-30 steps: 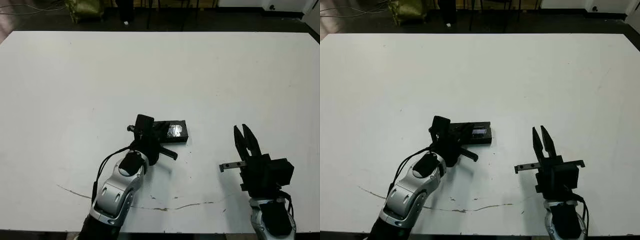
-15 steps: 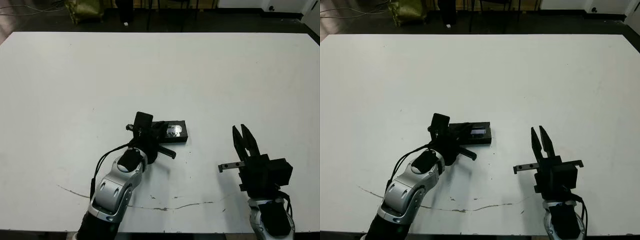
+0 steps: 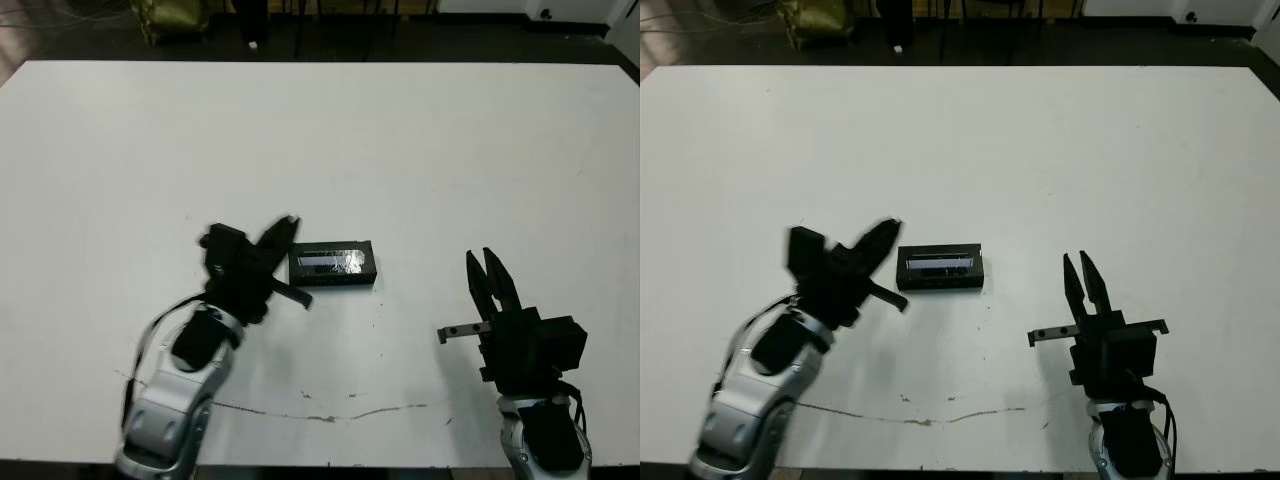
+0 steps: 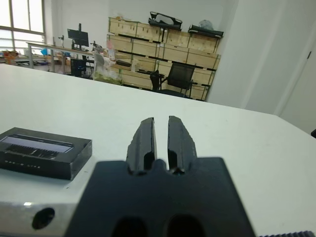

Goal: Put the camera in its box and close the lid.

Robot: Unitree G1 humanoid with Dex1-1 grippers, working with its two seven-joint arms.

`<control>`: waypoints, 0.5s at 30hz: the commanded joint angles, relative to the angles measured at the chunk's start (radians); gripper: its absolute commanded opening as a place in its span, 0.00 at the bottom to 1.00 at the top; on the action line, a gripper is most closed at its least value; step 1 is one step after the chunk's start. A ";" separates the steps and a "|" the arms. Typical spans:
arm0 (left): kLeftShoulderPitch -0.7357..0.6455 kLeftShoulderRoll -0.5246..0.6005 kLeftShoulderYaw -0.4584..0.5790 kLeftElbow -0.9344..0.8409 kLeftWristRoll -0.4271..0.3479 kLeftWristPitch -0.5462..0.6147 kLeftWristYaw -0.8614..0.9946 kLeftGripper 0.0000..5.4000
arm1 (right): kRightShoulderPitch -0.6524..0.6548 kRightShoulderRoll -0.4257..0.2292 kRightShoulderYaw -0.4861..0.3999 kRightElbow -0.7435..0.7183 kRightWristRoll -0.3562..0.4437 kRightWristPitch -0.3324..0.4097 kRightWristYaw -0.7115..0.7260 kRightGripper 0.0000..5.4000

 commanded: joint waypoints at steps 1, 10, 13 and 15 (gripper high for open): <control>0.029 0.012 0.106 -0.004 -0.039 -0.038 0.022 0.00 | -0.023 -0.013 -0.023 0.029 0.032 -0.017 0.009 0.00; 0.033 0.011 0.325 0.082 -0.143 -0.177 0.060 0.00 | -0.136 -0.035 -0.085 0.075 0.070 -0.020 0.012 0.00; 0.047 0.013 0.330 0.127 -0.102 -0.256 0.068 0.00 | -0.175 -0.041 -0.099 0.092 0.076 -0.010 0.010 0.00; 0.058 0.003 0.327 0.148 -0.098 -0.290 0.068 0.00 | -0.189 -0.034 -0.099 0.075 0.067 0.033 -0.009 0.00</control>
